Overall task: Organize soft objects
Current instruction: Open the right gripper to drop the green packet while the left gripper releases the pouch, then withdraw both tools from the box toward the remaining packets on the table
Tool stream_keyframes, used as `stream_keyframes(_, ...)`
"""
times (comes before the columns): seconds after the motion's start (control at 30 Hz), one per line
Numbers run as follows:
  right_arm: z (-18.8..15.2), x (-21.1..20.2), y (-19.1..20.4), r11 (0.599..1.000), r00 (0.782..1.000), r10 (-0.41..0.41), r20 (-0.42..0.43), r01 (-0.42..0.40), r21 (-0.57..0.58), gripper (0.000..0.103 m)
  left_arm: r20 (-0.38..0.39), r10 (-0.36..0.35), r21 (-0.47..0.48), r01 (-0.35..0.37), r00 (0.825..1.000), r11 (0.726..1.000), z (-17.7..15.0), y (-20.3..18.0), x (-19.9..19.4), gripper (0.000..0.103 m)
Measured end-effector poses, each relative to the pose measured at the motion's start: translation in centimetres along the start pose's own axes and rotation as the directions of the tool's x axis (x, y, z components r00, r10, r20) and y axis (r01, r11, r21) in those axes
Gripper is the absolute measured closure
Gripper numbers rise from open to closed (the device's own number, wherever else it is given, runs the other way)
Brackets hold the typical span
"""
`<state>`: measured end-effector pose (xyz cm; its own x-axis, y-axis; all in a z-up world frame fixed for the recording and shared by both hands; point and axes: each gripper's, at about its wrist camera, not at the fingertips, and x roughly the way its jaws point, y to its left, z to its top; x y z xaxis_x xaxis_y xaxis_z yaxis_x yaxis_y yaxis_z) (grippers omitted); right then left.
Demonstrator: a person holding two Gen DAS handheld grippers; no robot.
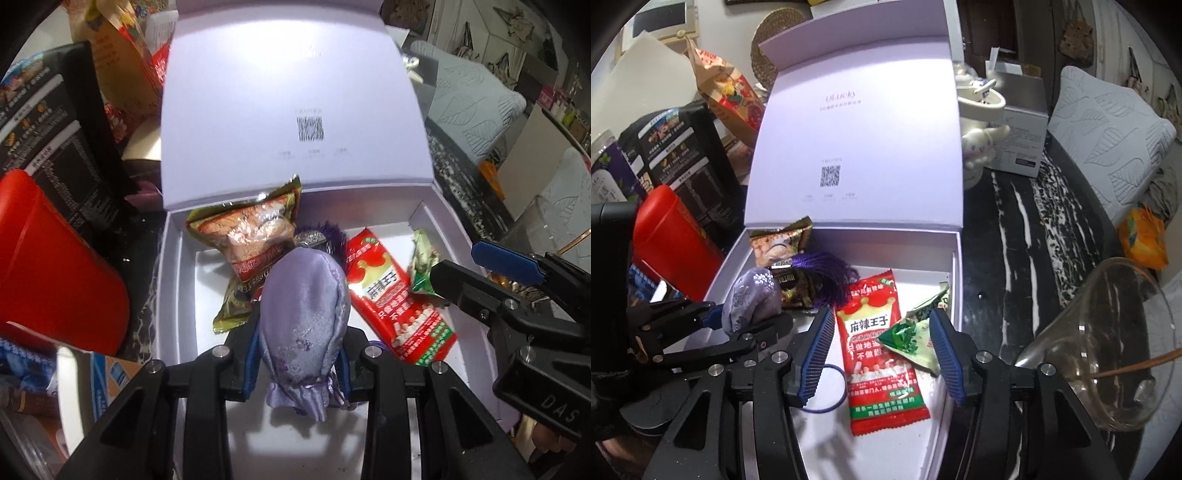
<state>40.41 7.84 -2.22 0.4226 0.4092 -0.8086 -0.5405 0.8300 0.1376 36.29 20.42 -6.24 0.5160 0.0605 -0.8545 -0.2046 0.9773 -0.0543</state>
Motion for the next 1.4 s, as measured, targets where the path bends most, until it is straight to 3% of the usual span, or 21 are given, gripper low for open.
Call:
stream_keyframes(0.47,0.9,-7.0,0.8,1.000,0.993,-0.016,0.119,0.017,-0.006,0.049,0.134,-0.003,-0.005,0.003,0.991,1.000,0.7,-0.1,-6.8,0.070)
stream_keyframes(0.53,0.8,-7.7,0.9,1.000,0.991,-0.016,0.132,0.017,-0.004,0.045,0.151,0.006,-0.002,-0.005,0.989,1.000,0.9,-0.2,-7.5,0.063)
stream_keyframes(0.67,0.7,-9.1,1.2,1.000,0.988,-0.018,0.152,0.019,-0.007,0.045,0.194,0.022,-0.002,-0.022,0.981,1.000,0.8,-0.5,-8.8,0.018)
stream_keyframes(0.7,0.6,-9.4,1.3,1.000,0.988,-0.019,0.156,0.020,-0.006,0.044,0.213,0.029,-0.005,-0.028,0.977,1.000,0.7,-0.6,-9.3,0.015)
stream_keyframes(0.9,0.3,-11.2,1.4,1.000,0.983,-0.028,0.180,0.029,-0.003,0.044,0.261,0.018,-0.014,-0.015,0.965,1.000,0.5,-0.4,-11.5,0.015)
stream_keyframes(1.17,-0.4,-14.8,2.0,0.998,0.966,-0.052,0.253,0.056,-0.009,0.039,0.361,0.017,0.012,-0.023,0.932,1.000,-0.5,-0.8,-16.0,0.015)
stream_keyframes(1.4,-1.6,-19.1,3.2,0.997,0.943,-0.050,0.328,0.067,-0.040,0.031,0.417,-0.074,0.054,0.057,0.906,0.997,-1.7,-1.3,-19.8,0.015)
